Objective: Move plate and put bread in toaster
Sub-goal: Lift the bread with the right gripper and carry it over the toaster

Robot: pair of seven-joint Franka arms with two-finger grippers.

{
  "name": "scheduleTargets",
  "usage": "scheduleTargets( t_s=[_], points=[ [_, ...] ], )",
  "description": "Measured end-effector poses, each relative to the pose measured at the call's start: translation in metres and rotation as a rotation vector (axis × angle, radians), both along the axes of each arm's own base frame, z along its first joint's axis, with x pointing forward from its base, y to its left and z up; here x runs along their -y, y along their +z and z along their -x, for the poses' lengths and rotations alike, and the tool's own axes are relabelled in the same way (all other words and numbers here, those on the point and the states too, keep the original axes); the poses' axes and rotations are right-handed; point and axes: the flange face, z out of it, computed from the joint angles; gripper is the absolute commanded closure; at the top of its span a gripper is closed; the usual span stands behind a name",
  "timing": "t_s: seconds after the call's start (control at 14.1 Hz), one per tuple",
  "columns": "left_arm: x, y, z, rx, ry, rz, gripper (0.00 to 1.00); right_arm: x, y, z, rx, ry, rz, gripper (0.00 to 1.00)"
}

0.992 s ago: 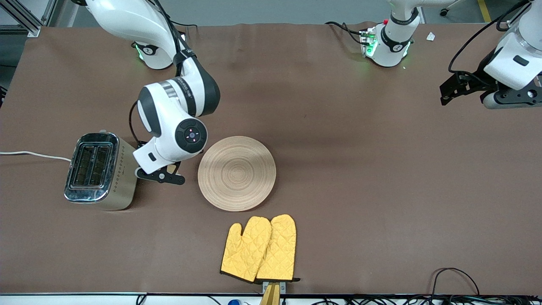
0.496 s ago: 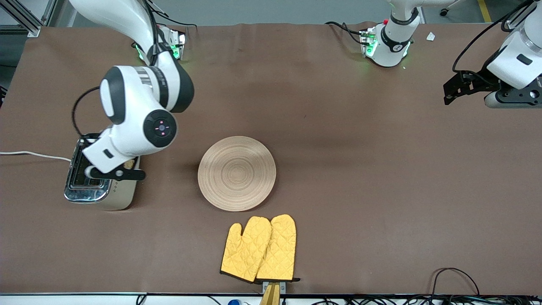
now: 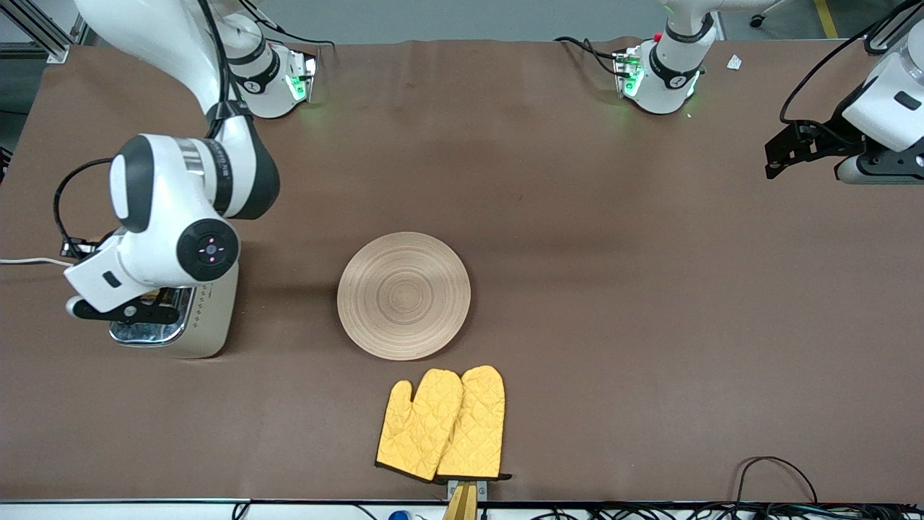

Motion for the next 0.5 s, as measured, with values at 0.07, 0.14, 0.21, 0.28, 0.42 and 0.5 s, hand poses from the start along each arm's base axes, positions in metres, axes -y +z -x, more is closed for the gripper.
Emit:
scheduleTargets(
  t_s=[0.07, 0.14, 0.21, 0.28, 0.42, 0.5],
  points=[
    [-0.001, 0.0, 0.0, 0.0, 0.001, 0.0, 0.0, 0.008, -0.007, -0.002, -0.005, 0.0, -0.001, 1.0],
    [-0.001, 0.0, 0.0, 0.0, 0.001, 0.0, 0.0, 0.015, -0.014, -0.003, -0.011, -0.002, -0.002, 1.0],
    [-0.001, 0.0, 0.0, 0.0, 0.001, 0.0, 0.0, 0.02, -0.018, -0.004, -0.015, -0.005, -0.003, 1.0],
    [-0.001, 0.0, 0.0, 0.0, 0.001, 0.0, 0.0, 0.022, -0.021, -0.004, -0.018, -0.004, -0.003, 1.0],
    [-0.001, 0.0, 0.0, 0.001, 0.001, 0.0, 0.0, 0.021, -0.03, -0.003, -0.028, 0.005, -0.004, 1.0],
    [-0.001, 0.0, 0.0, 0.001, 0.001, 0.0, 0.0, 0.02, -0.034, -0.003, -0.028, 0.01, -0.005, 1.0]
  ],
)
